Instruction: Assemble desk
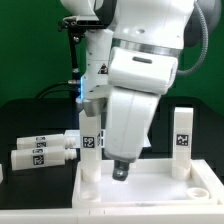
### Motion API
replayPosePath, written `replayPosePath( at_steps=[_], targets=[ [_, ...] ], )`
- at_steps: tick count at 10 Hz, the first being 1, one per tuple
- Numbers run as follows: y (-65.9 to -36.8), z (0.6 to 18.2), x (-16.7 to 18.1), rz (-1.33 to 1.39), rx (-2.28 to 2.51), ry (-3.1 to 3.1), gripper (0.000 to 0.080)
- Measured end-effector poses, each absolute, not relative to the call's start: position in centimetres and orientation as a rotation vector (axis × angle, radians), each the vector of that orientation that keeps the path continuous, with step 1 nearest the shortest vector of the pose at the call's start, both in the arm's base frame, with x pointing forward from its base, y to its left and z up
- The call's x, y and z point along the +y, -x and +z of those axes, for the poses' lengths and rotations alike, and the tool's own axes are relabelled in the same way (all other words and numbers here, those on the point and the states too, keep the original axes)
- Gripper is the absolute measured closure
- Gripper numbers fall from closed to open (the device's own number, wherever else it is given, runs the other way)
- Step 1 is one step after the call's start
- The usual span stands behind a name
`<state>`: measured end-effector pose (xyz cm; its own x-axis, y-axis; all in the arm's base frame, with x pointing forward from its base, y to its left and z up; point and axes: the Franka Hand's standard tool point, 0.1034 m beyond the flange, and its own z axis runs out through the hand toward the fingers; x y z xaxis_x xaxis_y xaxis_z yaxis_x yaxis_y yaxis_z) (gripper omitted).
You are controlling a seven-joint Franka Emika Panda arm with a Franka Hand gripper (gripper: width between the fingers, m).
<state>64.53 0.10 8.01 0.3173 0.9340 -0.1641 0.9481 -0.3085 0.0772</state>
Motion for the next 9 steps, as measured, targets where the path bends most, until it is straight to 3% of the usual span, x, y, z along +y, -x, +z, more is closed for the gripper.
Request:
replayPosePath(
  at_steps=[3,6,8,9],
  targets=[
    [-64.5,8.2,-0.2,-0.116,1.497,-2.572,0.0151],
    [-64.1,11.7,-5.2,-0.163,1.264,-2.721,0.0151],
    [-63.5,12.0,-8.0,-0.177,1.095,-2.796,0.0151],
    [-63.5,11.9,-7.5,-0.167,0.986,-2.833,0.0151]
  ],
)
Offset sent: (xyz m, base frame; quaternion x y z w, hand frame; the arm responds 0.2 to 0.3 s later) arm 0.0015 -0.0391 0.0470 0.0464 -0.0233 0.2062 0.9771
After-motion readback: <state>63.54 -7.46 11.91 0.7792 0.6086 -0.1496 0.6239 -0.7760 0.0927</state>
